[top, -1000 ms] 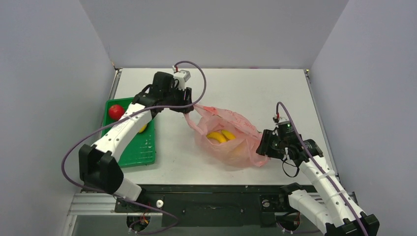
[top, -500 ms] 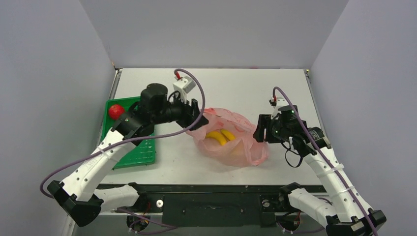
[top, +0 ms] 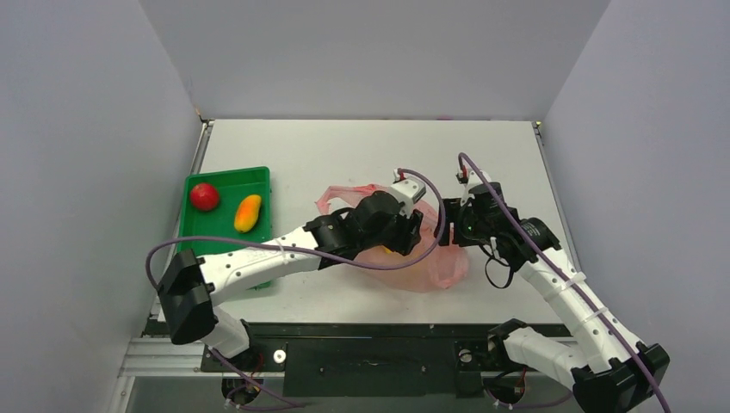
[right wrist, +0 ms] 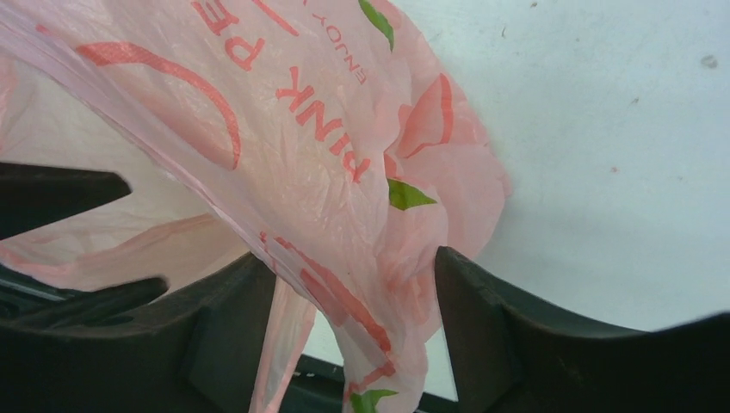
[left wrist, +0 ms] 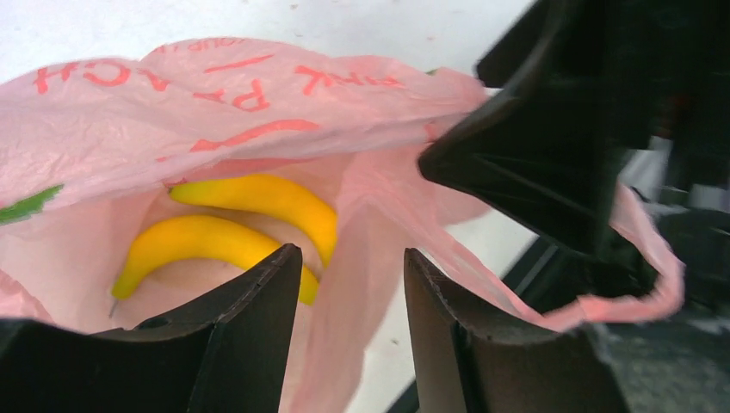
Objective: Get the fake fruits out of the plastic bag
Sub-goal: Adjust the plastic bag at the center of the board.
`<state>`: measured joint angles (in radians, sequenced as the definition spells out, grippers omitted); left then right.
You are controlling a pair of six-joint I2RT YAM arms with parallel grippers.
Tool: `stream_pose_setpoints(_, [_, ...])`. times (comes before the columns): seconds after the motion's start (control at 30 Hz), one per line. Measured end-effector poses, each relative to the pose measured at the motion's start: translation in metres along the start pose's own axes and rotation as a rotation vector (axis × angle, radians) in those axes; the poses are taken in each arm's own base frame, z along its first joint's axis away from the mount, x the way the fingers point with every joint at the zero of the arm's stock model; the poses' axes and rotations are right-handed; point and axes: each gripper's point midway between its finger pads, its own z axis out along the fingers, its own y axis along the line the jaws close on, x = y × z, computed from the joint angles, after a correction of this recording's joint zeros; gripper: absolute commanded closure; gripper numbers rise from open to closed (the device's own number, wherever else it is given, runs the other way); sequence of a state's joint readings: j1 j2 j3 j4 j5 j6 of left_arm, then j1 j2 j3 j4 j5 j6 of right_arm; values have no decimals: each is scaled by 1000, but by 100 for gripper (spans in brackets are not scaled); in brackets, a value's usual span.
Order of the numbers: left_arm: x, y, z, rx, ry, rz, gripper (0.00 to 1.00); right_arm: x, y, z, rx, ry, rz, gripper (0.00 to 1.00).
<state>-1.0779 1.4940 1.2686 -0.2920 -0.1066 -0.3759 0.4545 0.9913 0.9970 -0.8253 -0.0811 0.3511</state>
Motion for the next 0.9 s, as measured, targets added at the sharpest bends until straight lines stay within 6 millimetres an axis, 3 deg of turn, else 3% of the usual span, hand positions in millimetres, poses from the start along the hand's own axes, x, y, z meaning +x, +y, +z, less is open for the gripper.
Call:
stream_pose_setpoints(0.1, [13,17,24,-81,-4,17,55,-5,-2,9,21,-17,-3,67])
stream_pose_setpoints(0.13, [19,22,31,-100,-1,24,57,-7,-4,13,30,-21,-3,83])
stream_pose_setpoints(0.2, [32,29,42,-115,7,36,60,-9,-5,19,44,-28,2,95])
stream_pose_setpoints(0.27, [49,32,52,-106,22,46,62,-10,-6,24,50,-37,15,100])
stream_pose_setpoints(0.43, [111,34,56,-50,73,10,63,-10,-5,33,46,-59,45,100])
stream_pose_setpoints(0.57, [198,40,34,-13,201,-36,63,2,-3,39,27,-46,63,100])
stream_pose_setpoints(0.6, [211,39,29,1,214,-46,62,8,-2,41,18,-36,68,100])
stream_pose_setpoints(0.73, [211,23,18,93,205,-92,56,35,2,45,-18,2,82,100])
stream_pose_setpoints(0.77, [209,19,15,118,205,-95,53,41,2,46,-24,13,84,95])
stream_pose_setpoints(0.83, [203,12,10,160,196,-96,51,52,1,47,-28,31,90,68])
stream_pose_setpoints(0.9, [189,0,0,226,180,-83,50,57,1,45,-34,36,98,51])
